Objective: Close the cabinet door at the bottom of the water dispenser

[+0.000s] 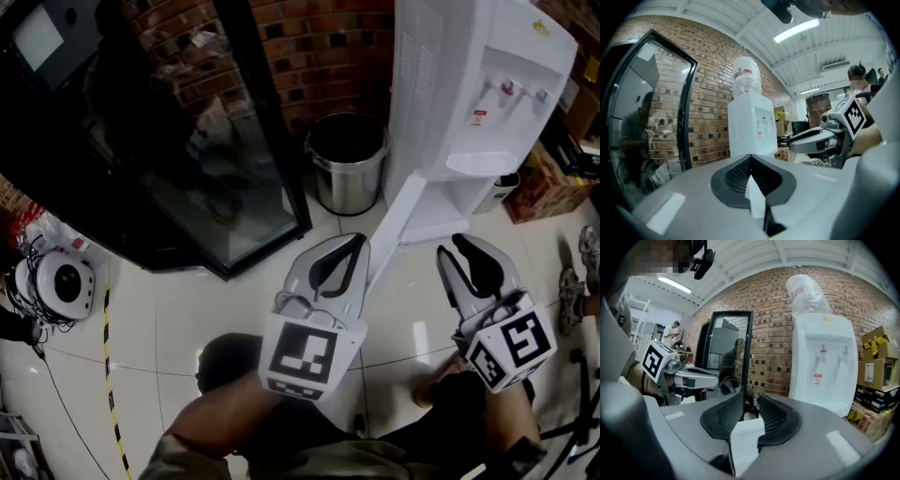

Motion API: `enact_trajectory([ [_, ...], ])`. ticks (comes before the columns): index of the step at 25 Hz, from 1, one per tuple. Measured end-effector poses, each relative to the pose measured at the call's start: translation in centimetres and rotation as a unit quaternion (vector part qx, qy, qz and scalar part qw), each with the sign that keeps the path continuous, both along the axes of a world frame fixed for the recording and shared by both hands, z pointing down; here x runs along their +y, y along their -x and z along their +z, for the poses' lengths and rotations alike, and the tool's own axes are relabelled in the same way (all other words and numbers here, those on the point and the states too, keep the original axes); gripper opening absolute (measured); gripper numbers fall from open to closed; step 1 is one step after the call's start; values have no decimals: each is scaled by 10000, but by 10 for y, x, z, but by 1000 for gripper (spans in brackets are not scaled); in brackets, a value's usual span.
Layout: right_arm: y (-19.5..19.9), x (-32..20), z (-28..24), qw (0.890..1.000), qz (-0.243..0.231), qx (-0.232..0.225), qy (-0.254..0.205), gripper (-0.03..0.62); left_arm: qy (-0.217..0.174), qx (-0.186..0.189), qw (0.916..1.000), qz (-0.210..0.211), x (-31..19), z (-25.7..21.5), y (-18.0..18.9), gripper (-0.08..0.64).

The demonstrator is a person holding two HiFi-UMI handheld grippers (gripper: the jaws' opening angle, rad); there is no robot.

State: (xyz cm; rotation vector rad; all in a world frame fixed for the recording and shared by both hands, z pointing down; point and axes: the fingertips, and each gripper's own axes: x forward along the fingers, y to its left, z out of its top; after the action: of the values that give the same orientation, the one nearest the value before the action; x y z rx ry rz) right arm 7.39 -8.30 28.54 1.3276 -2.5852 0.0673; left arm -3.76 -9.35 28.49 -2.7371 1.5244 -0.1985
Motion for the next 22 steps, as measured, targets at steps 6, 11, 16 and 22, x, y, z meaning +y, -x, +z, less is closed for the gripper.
enact_trajectory([
  [6,39,-4,29,9981,-440,356,259,150,84,-62,9998,-177,-5,8,15,2],
  [11,70,-3,60,9923,-864,733,505,166,116,-63,9994,-318,-8,11,27,1],
  [16,96,1,88,9846,-1209,987,786,176,114,-39,9993,-357,-7,10,33,0],
  [22,115,3,132,9694,-1571,1543,1090,189,135,-31,9992,-388,-5,12,40,1],
])
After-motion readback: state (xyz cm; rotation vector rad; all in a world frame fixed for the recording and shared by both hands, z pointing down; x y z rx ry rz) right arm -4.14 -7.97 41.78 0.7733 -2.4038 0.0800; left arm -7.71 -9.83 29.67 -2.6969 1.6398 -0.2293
